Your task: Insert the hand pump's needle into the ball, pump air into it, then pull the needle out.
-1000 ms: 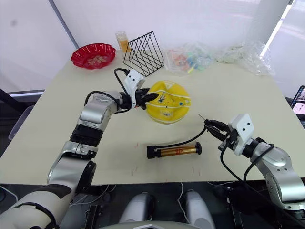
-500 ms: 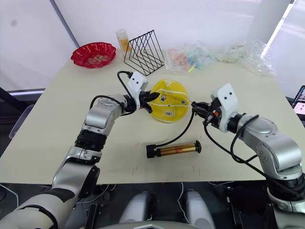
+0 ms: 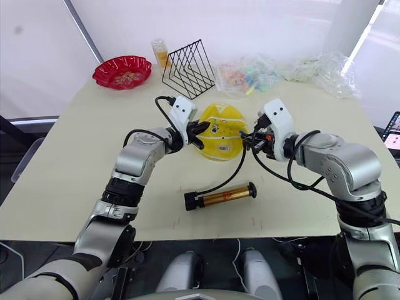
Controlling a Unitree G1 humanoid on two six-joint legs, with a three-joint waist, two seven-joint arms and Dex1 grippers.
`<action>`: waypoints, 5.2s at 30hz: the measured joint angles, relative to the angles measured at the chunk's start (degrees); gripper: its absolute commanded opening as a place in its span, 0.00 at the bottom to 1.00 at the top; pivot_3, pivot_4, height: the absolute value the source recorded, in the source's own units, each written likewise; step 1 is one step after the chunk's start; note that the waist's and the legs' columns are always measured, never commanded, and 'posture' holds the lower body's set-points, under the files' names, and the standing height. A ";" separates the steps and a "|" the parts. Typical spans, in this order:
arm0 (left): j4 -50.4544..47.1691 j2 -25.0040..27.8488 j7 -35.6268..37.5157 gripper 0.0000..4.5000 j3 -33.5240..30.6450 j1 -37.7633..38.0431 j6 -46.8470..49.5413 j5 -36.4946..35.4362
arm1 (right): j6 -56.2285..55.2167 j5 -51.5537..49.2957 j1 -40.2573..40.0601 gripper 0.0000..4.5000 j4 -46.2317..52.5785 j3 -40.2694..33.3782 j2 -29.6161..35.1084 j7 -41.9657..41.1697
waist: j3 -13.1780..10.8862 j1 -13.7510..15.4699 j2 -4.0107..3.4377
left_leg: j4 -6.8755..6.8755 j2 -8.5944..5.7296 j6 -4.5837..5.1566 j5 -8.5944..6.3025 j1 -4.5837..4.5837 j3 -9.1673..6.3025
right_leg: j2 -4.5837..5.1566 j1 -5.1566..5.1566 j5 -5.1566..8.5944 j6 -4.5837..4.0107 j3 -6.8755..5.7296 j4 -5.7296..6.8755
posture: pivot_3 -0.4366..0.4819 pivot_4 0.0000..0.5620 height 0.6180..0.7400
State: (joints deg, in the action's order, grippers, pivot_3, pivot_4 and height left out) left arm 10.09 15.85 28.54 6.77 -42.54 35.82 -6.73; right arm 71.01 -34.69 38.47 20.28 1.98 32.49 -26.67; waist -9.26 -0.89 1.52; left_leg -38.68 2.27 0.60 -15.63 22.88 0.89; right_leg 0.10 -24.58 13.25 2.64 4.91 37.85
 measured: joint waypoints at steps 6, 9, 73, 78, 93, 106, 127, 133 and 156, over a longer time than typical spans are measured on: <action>-1.97 -0.49 -1.57 0.01 -0.02 1.24 0.46 -0.03 | 4.69 0.99 7.21 0.07 -5.93 3.28 -1.42 0.21 | 0.00 -0.04 -0.01 | 0.00 -0.01 0.00 0.00 0.01 0.01 | 0.04 0.00 -0.01 0.00 -0.01 0.00 | 0.48 0.27 0.96; -2.24 -0.60 -2.01 0.01 0.00 1.46 0.47 -0.03 | 6.16 1.38 8.92 0.07 -7.78 4.06 -2.37 0.31 | 0.00 0.03 -0.01 | 0.00 -0.01 0.00 0.00 0.03 -0.03 | 0.04 0.00 -0.01 -0.01 -0.05 0.00 | 0.48 0.27 0.96; -3.96 -0.97 -2.44 0.01 0.04 3.00 -0.36 0.94 | 8.83 12.70 15.65 0.07 -23.93 8.89 -12.44 0.99 | 0.01 -0.32 -0.02 | 0.01 -0.03 0.00 0.00 0.05 -0.06 | 0.07 -0.02 -0.01 -0.01 -0.11 0.02 | 0.48 0.27 0.96; -3.96 -0.83 -2.34 0.01 0.04 3.01 -0.31 0.94 | 7.91 13.08 15.65 0.07 -25.05 9.05 -12.79 0.84 | 0.02 -0.43 -0.03 | 0.01 -0.03 0.00 0.00 0.04 -0.06 | 0.07 -0.02 -0.01 -0.01 -0.11 0.03 | 0.48 0.27 0.96; -5.66 -0.39 -1.21 0.01 -0.57 4.55 -0.31 0.50 | 8.77 13.83 20.19 0.07 -31.72 10.61 -14.94 0.77 | 0.04 -1.48 -0.04 | 0.01 -0.03 -0.01 0.00 0.01 -0.09 | 0.07 -0.01 -0.02 -0.01 -0.11 0.06 | 0.48 0.27 0.96; -6.80 -0.40 -1.20 0.01 -1.81 5.81 0.11 0.48 | 8.35 16.55 25.32 0.07 -40.30 10.88 -19.34 0.80 | 0.05 -2.04 -0.05 | 0.01 -0.02 -0.01 0.00 -0.04 -0.08 | 0.05 -0.01 -0.03 -0.02 -0.10 0.10 | 0.48 0.27 0.96; -6.84 -0.53 -1.20 0.01 -3.51 6.59 0.31 0.49 | 7.19 19.87 25.46 0.07 -42.42 8.71 -23.93 0.80 | 0.15 -3.15 -0.04 | 0.01 -0.01 -0.04 0.03 -0.16 -0.11 | 0.03 0.04 -0.04 -0.02 -0.10 0.13 | 0.48 0.27 0.96; -6.86 -0.54 -1.20 0.01 -3.82 6.76 0.31 0.49 | 5.73 20.18 25.45 0.07 -43.78 8.20 -24.32 0.20 | 0.18 -3.26 -0.02 | 0.01 0.00 -0.05 0.04 -0.19 -0.11 | 0.01 0.04 -0.05 -0.03 -0.09 0.13 | 0.48 0.27 0.96; -5.12 -0.87 0.16 0.00 -3.90 6.67 -2.55 0.44 | 2.45 21.07 20.15 0.46 -36.00 8.84 -20.43 -4.31 | 0.17 -2.91 -0.05 | 0.02 0.00 -0.05 0.04 -0.09 -0.13 | 0.02 0.02 -0.06 -0.05 -0.11 0.08 | 0.48 0.27 0.96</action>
State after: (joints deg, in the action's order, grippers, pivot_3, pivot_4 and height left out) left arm 4.97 14.98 28.71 2.87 -35.87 33.27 -6.28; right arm 73.47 -13.62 58.62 -15.73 10.82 12.06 -30.97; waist -9.09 -3.81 1.47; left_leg -38.65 2.27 0.54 -15.59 22.79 0.76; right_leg 0.12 -24.56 13.19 2.59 4.80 37.93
